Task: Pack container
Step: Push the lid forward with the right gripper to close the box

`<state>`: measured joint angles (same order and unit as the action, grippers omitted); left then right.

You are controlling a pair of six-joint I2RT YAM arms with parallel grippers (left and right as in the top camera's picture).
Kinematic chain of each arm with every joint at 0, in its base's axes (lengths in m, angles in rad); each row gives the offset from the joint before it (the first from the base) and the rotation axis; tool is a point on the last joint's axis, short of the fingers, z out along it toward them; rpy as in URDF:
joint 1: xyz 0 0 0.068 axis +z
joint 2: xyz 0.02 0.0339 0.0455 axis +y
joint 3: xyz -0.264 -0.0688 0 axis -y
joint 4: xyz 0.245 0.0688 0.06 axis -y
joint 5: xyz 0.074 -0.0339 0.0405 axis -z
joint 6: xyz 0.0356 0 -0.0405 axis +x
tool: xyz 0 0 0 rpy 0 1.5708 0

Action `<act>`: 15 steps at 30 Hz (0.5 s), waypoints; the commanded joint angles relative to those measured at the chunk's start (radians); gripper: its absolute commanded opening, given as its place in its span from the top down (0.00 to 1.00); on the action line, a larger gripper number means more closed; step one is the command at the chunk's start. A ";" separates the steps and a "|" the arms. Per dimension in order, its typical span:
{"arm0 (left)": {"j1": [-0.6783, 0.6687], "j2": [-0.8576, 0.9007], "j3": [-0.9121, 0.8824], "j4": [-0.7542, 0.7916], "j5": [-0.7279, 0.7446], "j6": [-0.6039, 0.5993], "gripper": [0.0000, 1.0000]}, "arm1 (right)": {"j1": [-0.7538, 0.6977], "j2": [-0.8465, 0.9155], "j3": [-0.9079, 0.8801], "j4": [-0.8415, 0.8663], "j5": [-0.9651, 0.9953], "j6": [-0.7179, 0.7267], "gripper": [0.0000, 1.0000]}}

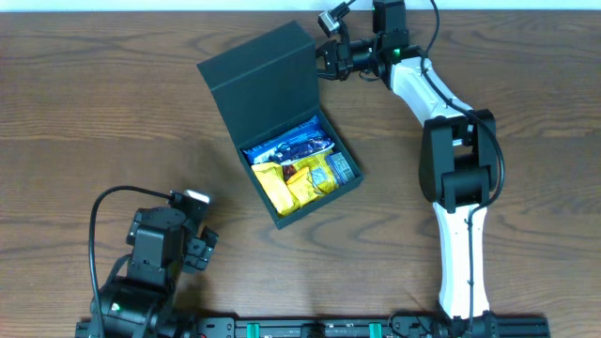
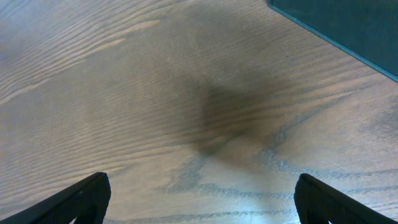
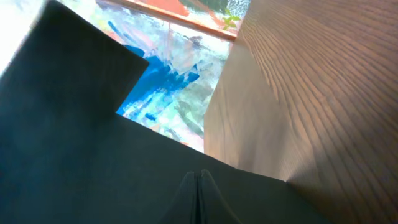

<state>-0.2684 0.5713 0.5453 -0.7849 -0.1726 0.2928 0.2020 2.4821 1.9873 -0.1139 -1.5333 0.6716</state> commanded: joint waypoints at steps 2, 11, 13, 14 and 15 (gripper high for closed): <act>0.006 -0.002 0.000 -0.001 -0.014 0.011 0.05 | 0.021 -0.038 0.016 -0.020 -0.027 0.008 0.98; 0.006 -0.002 0.000 -0.001 -0.014 0.011 0.05 | 0.038 -0.142 0.015 -0.047 -0.027 0.004 0.98; 0.006 -0.002 0.000 -0.001 -0.014 0.011 0.05 | 0.041 -0.167 0.015 -0.056 -0.027 0.000 0.98; 0.006 -0.002 0.000 -0.001 -0.014 0.011 0.05 | 0.042 -0.177 0.015 -0.061 -0.027 -0.004 0.98; 0.006 -0.002 0.000 -0.001 -0.014 0.011 0.05 | 0.044 -0.189 0.015 -0.063 -0.027 -0.005 0.98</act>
<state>-0.2684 0.5713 0.5453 -0.7849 -0.1726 0.2928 0.2279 2.3505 1.9873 -0.1703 -1.5352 0.6731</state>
